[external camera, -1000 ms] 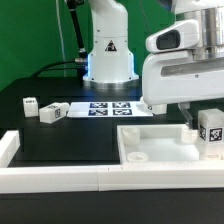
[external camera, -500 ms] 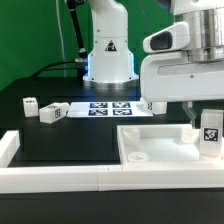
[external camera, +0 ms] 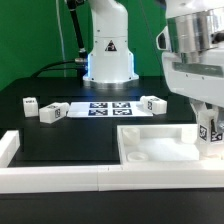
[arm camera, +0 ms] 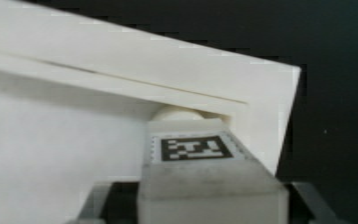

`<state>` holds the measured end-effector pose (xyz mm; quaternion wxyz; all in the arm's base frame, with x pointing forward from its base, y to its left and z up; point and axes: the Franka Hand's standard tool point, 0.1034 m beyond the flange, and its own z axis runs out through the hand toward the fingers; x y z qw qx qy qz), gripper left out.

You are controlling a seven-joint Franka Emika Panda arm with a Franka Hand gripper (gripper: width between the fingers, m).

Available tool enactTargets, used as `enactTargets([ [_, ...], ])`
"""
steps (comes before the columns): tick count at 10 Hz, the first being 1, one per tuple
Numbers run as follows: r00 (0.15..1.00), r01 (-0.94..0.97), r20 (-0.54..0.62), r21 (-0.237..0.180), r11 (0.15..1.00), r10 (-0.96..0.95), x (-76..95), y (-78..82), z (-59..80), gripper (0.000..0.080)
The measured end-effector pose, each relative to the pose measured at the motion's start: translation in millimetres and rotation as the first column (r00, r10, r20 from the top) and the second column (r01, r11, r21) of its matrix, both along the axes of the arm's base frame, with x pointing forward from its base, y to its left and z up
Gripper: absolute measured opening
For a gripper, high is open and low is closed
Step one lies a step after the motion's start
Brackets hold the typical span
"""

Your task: Assemble square table

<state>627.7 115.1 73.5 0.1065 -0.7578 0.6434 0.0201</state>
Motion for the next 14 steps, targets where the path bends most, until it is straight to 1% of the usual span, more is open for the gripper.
enactTargets([
  [2,0.998,0.06,-0.011,0.004,0.998,-0.06,-1.8,3.1,-1.2,0.0292],
  [4,1.0,0.003,0.0,-0.003,1.0,-0.003,-1.9,3.2,-1.4,0.0292],
  [5,0.985,-0.171,0.023,-0.046,0.984,0.172,-2.5,4.3,-2.0,0.0453],
  [6,0.918,-0.389,0.043,-0.1,0.916,0.395,-1.1,6.3,-0.4,0.0577],
  [7,0.836,-0.537,0.055,-0.13,0.834,0.547,-0.6,6.1,0.1,0.0577],
  [8,0.822,-0.556,0.056,-0.134,0.82,0.566,-0.7,5.6,-0.1,0.0637],
  [9,0.764,-0.629,0.059,-0.151,0.763,0.642,-0.7,5.0,-0.2,0.0646],
  [10,0.739,-0.657,0.06,-0.158,0.737,0.671,-0.6,4.8,-0.2,0.0646],
  [11,0.672,-0.721,0.061,-0.175,0.67,0.738,-0.5,4.0,-0.2,0.0649],
  [12,0.445,-0.865,0.034,-0.241,0.439,0.895,2.2,1.9,1.4,0.0649],
  [13,0.27,-0.924,0.017,-0.278,0.264,0.963,4.9,2.5,3.2,0.0649],
  [14,0.235,-0.929,0.018,-0.289,0.23,0.972,5.7,3.7,3.5,0.0649],
])
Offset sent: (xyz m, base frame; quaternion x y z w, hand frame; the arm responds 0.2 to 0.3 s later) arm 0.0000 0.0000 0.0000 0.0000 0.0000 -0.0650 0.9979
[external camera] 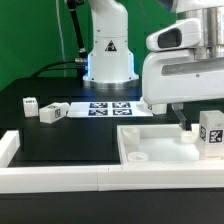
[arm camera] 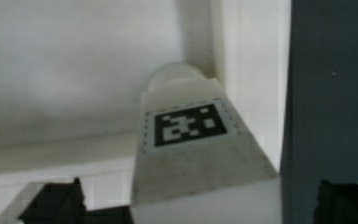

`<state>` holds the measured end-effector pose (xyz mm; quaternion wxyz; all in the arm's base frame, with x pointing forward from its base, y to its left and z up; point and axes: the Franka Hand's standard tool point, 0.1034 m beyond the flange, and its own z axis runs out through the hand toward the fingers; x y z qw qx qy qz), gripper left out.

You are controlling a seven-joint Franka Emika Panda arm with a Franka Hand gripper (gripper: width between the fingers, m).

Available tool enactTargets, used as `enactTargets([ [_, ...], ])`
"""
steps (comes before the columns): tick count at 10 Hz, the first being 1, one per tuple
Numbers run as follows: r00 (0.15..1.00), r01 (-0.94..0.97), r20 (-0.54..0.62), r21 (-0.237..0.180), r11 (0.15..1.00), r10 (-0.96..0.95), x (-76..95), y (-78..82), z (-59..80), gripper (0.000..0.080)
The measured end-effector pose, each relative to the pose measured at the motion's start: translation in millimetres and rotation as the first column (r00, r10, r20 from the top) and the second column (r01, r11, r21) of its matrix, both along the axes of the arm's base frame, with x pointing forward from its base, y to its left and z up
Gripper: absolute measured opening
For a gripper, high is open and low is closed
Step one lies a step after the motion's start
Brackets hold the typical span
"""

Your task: Assemble square table

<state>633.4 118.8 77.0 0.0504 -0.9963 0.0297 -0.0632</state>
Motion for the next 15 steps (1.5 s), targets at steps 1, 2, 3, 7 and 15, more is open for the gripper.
enactTargets([
  [1,0.998,0.055,-0.006,0.008,0.998,-0.055,-0.2,-0.1,-0.2,0.0649],
  [2,0.998,0.06,-0.007,0.009,0.998,-0.06,-0.2,-0.4,-0.2,0.0514],
  [3,0.996,0.09,-0.01,0.012,0.996,-0.089,-0.2,-0.3,-0.2,0.0374],
  [7,0.858,0.512,-0.069,0.037,0.858,-0.509,-1.7,-5.4,-1.5,0.0293],
  [15,-0.038,0.999,-0.346,-0.017,-0.034,-0.937,-9.2,-2.2,-2.6,0.0294],
])
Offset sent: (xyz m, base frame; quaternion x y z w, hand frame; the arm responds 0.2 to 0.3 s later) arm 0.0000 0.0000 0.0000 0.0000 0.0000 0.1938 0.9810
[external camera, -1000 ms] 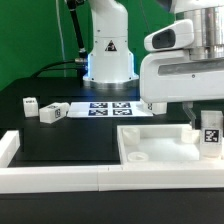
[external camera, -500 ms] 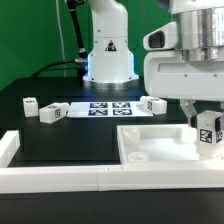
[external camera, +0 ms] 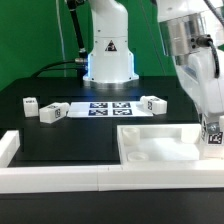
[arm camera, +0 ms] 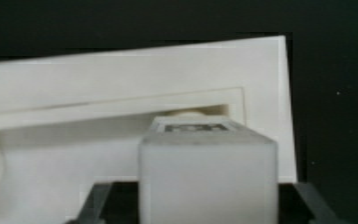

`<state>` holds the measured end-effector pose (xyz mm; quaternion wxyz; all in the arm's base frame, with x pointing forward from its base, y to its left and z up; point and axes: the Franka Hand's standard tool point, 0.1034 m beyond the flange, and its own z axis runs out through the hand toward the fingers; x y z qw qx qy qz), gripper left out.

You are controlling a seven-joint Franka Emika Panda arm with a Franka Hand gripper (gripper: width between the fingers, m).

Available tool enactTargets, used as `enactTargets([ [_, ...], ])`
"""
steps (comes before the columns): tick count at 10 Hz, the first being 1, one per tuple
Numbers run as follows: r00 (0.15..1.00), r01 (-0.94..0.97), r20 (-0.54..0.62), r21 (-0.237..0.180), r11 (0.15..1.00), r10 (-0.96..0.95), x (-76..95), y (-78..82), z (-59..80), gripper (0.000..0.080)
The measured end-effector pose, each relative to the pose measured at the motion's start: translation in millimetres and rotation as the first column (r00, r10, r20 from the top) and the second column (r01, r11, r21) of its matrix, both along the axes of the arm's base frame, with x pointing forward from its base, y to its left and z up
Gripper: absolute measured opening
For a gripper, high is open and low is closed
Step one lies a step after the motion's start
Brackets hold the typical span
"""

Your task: Assemble square table

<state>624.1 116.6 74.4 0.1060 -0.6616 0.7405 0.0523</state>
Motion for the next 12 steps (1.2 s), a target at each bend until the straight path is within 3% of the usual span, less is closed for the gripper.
enactTargets([
  [2,0.998,-0.055,0.013,-0.007,0.998,0.056,-0.1,-0.8,-0.6,0.0294],
  [3,0.959,-0.281,0.026,-0.055,0.958,0.282,-2.3,-0.7,-1.2,0.0381],
  [4,0.88,-0.468,0.037,-0.099,0.878,0.474,0.3,0.7,0.8,0.056],
  [5,0.836,-0.538,0.05,-0.112,0.835,0.546,0.6,2.3,0.6,0.0631],
  [6,0.818,-0.565,0.053,-0.117,0.817,0.573,0.7,0.8,0.3,0.0631],
  [9,0.66,-0.734,0.063,-0.159,0.66,0.749,0.5,-0.2,-0.3,0.0649],
  [10,0.446,-0.871,0.019,-0.221,0.439,0.895,-0.2,0.7,-2.6,0.0648],
  [11,0.315,-0.914,0.009,-0.265,0.306,0.949,3.9,4.9,-1.9,0.0648],
  [12,0.215,-0.936,0.0,-0.284,0.206,0.977,4.7,6.3,-1.9,0.0648],
])
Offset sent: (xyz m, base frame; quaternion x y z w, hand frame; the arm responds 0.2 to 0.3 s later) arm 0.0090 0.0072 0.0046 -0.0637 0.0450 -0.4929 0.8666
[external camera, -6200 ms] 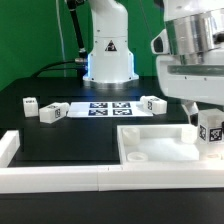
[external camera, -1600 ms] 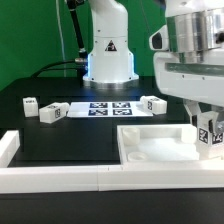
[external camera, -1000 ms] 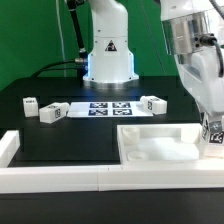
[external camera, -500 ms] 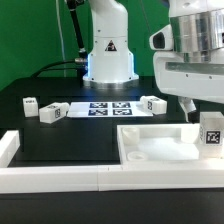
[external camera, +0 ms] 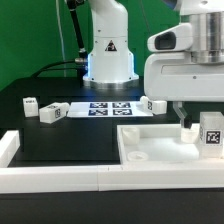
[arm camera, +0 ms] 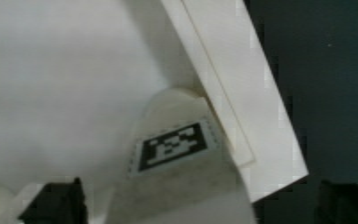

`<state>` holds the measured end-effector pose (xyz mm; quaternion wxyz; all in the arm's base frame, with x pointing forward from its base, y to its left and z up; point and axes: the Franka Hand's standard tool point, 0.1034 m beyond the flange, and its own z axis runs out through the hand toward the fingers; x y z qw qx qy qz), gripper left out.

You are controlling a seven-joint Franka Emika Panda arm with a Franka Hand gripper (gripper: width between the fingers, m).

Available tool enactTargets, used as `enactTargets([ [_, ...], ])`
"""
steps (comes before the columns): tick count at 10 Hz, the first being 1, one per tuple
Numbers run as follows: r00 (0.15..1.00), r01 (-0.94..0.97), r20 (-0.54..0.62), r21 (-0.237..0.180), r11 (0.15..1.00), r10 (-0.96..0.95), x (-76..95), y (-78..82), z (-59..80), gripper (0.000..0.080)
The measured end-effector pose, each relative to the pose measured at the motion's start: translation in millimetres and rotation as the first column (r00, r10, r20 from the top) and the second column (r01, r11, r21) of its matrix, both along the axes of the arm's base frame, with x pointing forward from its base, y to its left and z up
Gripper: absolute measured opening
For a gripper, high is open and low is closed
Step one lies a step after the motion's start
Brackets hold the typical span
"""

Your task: Assemble square table

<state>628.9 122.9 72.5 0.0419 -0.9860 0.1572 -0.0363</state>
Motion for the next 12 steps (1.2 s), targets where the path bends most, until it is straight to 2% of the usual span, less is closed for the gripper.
enactTargets([
  [1,1.0,0.012,-0.001,0.001,1.0,-0.012,0.1,-0.5,-0.1,0.0618],
  [2,0.999,0.043,-0.003,0.004,0.999,-0.043,0.1,-0.4,-0.1,0.0484],
  [3,0.998,0.057,-0.005,0.006,0.998,-0.057,0.0,-0.5,-0.2,0.0484],
  [4,0.991,0.134,-0.011,0.01,0.991,-0.134,-0.1,-1.8,-0.8,0.0302],
  [7,0.937,0.348,-0.035,0.023,0.937,-0.347,-0.7,-3.3,-2.0,0.0294],
  [9,0.83,0.556,-0.073,0.041,0.83,-0.552,0.0,-6.2,-1.1,0.0294],
  [10,0.708,0.705,-0.12,0.058,0.707,-0.696,-0.5,-6.1,-1.4,0.0294],
  [12,0.443,0.896,-0.218,0.065,0.44,-0.87,1.3,-9.0,-2.0,0.0294],
])
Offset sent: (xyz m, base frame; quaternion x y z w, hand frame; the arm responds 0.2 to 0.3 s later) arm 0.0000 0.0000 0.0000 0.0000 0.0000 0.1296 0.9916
